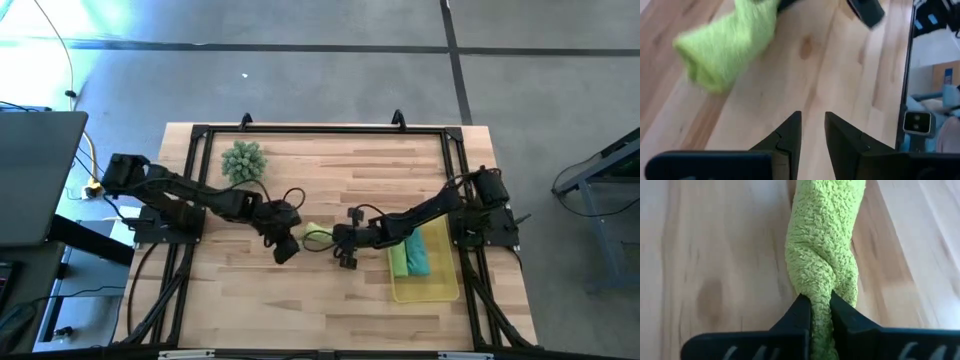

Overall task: Roll microfiber towels into tight, uniform cylinder then place into a basket
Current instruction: Put the light green cloth into the bin

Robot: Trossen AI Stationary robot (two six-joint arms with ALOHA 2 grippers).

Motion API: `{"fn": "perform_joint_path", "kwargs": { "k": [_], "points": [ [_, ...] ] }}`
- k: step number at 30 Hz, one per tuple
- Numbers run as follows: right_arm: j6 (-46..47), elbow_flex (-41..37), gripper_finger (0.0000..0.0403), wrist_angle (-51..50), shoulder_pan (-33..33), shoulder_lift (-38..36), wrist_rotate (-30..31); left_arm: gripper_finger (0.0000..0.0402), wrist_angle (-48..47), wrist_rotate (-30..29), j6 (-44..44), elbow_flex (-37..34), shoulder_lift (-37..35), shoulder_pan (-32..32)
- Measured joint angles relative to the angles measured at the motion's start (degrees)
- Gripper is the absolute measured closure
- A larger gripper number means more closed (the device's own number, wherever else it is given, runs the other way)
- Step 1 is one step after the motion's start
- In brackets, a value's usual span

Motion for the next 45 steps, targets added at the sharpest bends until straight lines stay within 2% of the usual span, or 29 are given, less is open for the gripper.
{"fn": "perform_joint_path", "kwargs": {
  "k": [4,13,20,26,29,33,38,45],
  "points": [
    [3.0,-0.4,0.0398,-7.1,0.0,-4.9,0.3,0.0327,-2.0,-4.1,0.0,0.0,-3.1,-3.0],
    [17.6,-0.3,0.0398,-26.2,1.6,-17.4,8.6,0.0327,-2.1,-12.6,0.0,0.1,-5.3,-6.6],
    [38.9,-0.1,0.0398,-44.7,5.1,-26.7,11.4,0.0327,-3.1,-19.5,0.6,0.1,-5.3,-6.8],
    [56.1,0.1,0.0398,-60.5,10.4,-30.6,10.5,0.0327,-3.1,-33.3,1.5,0.1,-5.3,-6.6],
    [61.9,3.0,0.0399,-69.7,12.9,-31.0,8.5,0.0327,-3.1,-38.0,0.5,0.1,-5.3,-6.5],
    [70.2,8.2,0.0399,-79.5,16.6,-31.0,7.7,0.0327,-2.8,-40.1,0.0,0.1,-5.3,-6.5],
    [79.6,10.0,0.0399,-80.0,20.9,-28.3,4.3,0.0327,-2.6,-40.1,-0.1,0.1,-5.3,-6.5],
    [89.2,10.0,0.0399,-80.0,24.1,-18.6,-6.7,0.0327,-2.6,-40.1,0.4,0.1,-5.3,-6.5]
  ]
}}
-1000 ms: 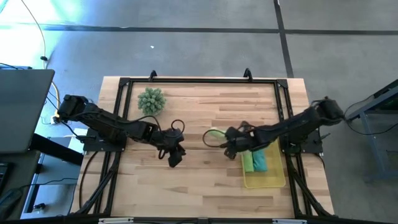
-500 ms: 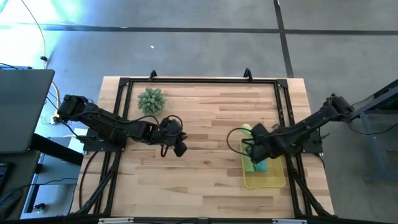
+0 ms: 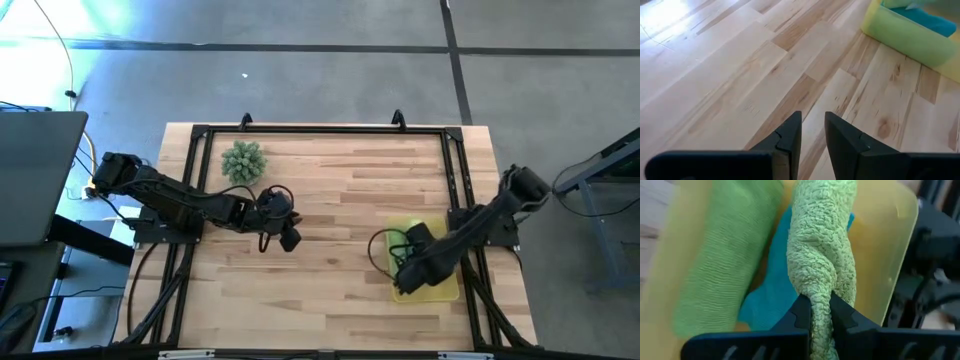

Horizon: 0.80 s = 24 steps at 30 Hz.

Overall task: Roll microfiber towels into tight, uniform cylinder then place into a basket
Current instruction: Put the light green cloth into the bin

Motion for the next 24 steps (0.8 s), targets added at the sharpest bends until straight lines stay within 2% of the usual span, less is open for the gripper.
{"fn": "perform_joint_path", "kwargs": {
  "k": [6,12,18,24],
  "points": [
    [2.5,3.6,0.0387,-0.2,0.8,6.6,-1.1,0.0327,0.0,0.6,0.8,0.0,0.0,0.0],
    [4.8,8.2,0.0391,-0.4,0.8,10.1,5.8,0.0327,0.0,2.6,3.1,0.0,0.0,0.0],
    [8.9,8.2,0.0391,0.4,0.8,14.5,5.5,0.0327,0.0,4.8,4.6,0.0,0.0,0.0],
    [9.0,8.3,0.0391,4.2,0.8,17.8,4.3,0.0327,0.0,6.7,6.1,0.0,0.0,-0.1]
  ]
}}
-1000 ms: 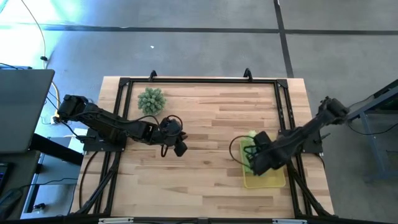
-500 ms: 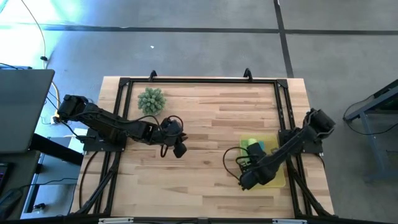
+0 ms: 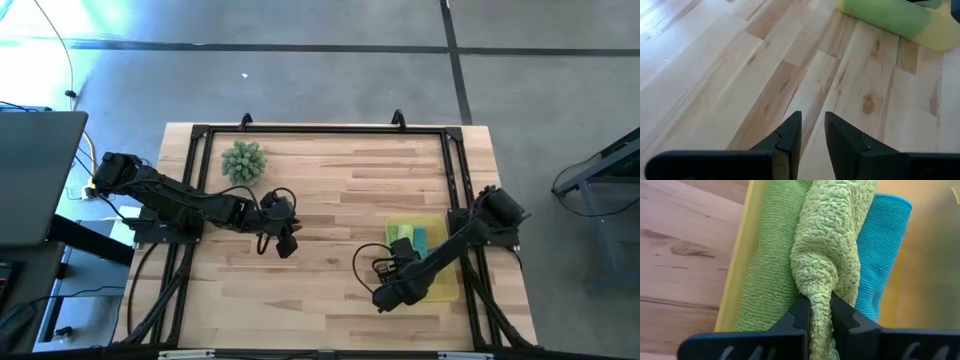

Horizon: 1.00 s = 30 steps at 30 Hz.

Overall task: Roll microfiber towels into tight, uniform cylinder then place into a basket
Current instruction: Put the light green cloth into the bin, then return to Home Position

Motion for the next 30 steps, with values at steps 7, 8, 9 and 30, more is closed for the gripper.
{"fn": "perform_joint_path", "kwargs": {
  "k": [7,8,9,30],
  "points": [
    [-4.2,0.0,0.0345,1.2,0.1,0.2,-0.4,0.0327,0.0,0.0,0.0,0.0,0.0,0.0],
    [-5.4,0.0,0.0327,1.4,0.1,0.2,-0.9,0.0327,0.0,0.0,0.0,0.0,0.0,0.0],
    [-6.7,0.0,0.0309,1.8,0.1,0.2,-1.6,0.0327,0.0,0.0,0.0,0.0,0.0,0.0],
    [-42.4,21.5,0.0199,-14.1,1.8,-5.3,7.2,0.0327,-2.1,9.4,4.3,0.0,-12.1,0.0]
  ]
}}
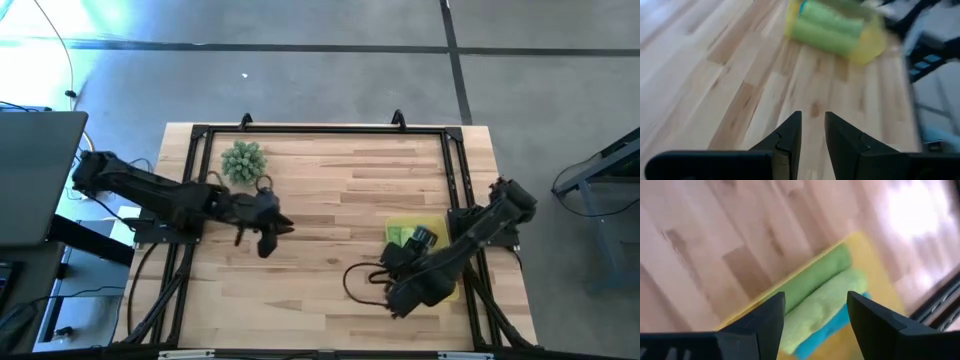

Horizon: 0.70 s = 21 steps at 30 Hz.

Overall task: Roll microfiber towels into tight, uniform cylinder then place into a basket
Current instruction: Return to Home Position

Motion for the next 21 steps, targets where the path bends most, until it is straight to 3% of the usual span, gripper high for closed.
{"fn": "perform_joint_path", "kwargs": {
  "k": [5,10,14,21],
  "points": [
    [-2.8,-5.6,0.0199,0.0,1.5,-8.1,8.4,0.0327,-4.0,1.2,0.4,0.0,-9.1,0.0],
    [-0.9,-17.3,0.0199,5.0,2.0,-19.5,15.8,0.0327,-7.9,0.6,0.4,0.1,-17.5,0.0],
    [-4.3,-31.1,0.0199,20.7,1.9,-30.6,20.1,0.0327,-9.8,-0.7,1.4,0.1,-22.4,0.0],
    [-23.9,-55.3,0.0199,55.3,-0.5,-50.2,22.2,0.0327,-10.2,-3.9,1.8,0.0,-25.8,0.0]
  ]
}}
